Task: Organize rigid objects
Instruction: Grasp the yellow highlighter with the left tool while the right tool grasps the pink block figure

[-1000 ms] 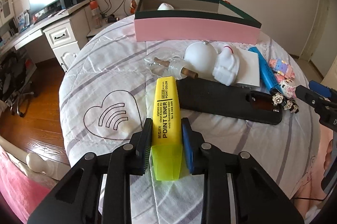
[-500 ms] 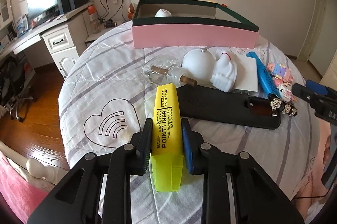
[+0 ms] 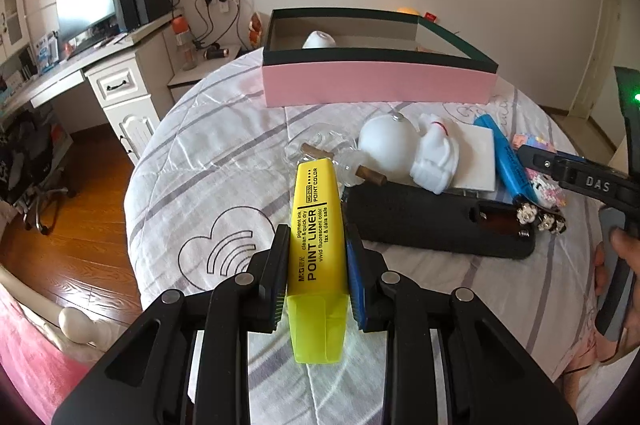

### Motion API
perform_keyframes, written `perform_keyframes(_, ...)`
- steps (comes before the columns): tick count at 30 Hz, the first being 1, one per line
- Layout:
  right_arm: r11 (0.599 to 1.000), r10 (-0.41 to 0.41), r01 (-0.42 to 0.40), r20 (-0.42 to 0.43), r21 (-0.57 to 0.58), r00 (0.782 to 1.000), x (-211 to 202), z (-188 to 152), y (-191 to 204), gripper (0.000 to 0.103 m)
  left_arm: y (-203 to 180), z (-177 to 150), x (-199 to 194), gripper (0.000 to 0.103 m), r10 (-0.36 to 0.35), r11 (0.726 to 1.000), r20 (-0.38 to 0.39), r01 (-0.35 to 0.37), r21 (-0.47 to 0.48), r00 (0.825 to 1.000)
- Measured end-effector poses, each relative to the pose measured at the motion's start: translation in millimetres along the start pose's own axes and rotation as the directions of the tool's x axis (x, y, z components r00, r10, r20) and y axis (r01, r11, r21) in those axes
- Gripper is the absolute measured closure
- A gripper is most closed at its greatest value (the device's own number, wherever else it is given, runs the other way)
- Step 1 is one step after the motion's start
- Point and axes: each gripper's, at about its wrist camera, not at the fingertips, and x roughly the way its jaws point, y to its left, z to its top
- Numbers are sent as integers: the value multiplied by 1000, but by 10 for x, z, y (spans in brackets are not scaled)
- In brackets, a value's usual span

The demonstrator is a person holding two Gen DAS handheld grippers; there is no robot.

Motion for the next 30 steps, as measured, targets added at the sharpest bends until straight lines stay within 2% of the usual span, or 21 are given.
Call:
perform_keyframes(1,1000,4,-4,-5,4,1000,12,9,-12,16,-1,13,12,77,-2,1000,0,2,0,1000)
perform_keyframes(3,1000,17,-17,-17,-4,1000,48,18,-19,34,-6,27,22,77,-2,1000,3,2,-2,1000)
perform_keyframes(5,999,36,-36,-16,-19,999,50,17,7,40,-13,50,28,77,-7,1000,8,7,0,1000)
perform_keyframes(10,998,40,-39,4,-42,999,-17,-15,39,40,-33,127,-28,78,-15,1000,35,15,4,999)
perform_keyframes(12,998,41,-40,29,-51,999,-83,-15,47,40,-52,143,-42,84,-11,1000,40,11,11,999)
perform_keyframes(18,997,28,-24,44,-72,999,-204,-24,83,40,24,28,-18,83,-28,999,13,28,-17,1000)
perform_keyframes(19,997,30,-26,45,-75,999,-235,-32,90,40,54,-4,-14,82,-29,999,7,29,-26,1000)
perform_keyframes(20,997,30,-26,50,-79,998,-269,-44,101,40,73,-24,-5,76,-29,999,2,30,-33,1000)
perform_keyframes(21,996,30,-26,54,-80,998,-284,-38,102,40,92,-41,10,66,-28,999,0,28,-44,1000)
perform_keyframes(23,996,35,-30,52,-90,998,-323,-48,127,40,101,-72,49,58,-25,998,-20,24,-50,999)
perform_keyframes(28,995,39,-33,55,-98,998,-376,-66,158,40,24,-82,156,57,-30,999,-35,29,-34,999)
perform_keyframes(29,994,42,-37,53,-102,998,-393,-70,170,40,14,-81,174,58,-24,999,-39,23,-29,999)
perform_keyframes(30,994,44,-38,54,-104,998,-406,-74,177,40,0,-79,177,64,-18,1000,-33,18,-17,999)
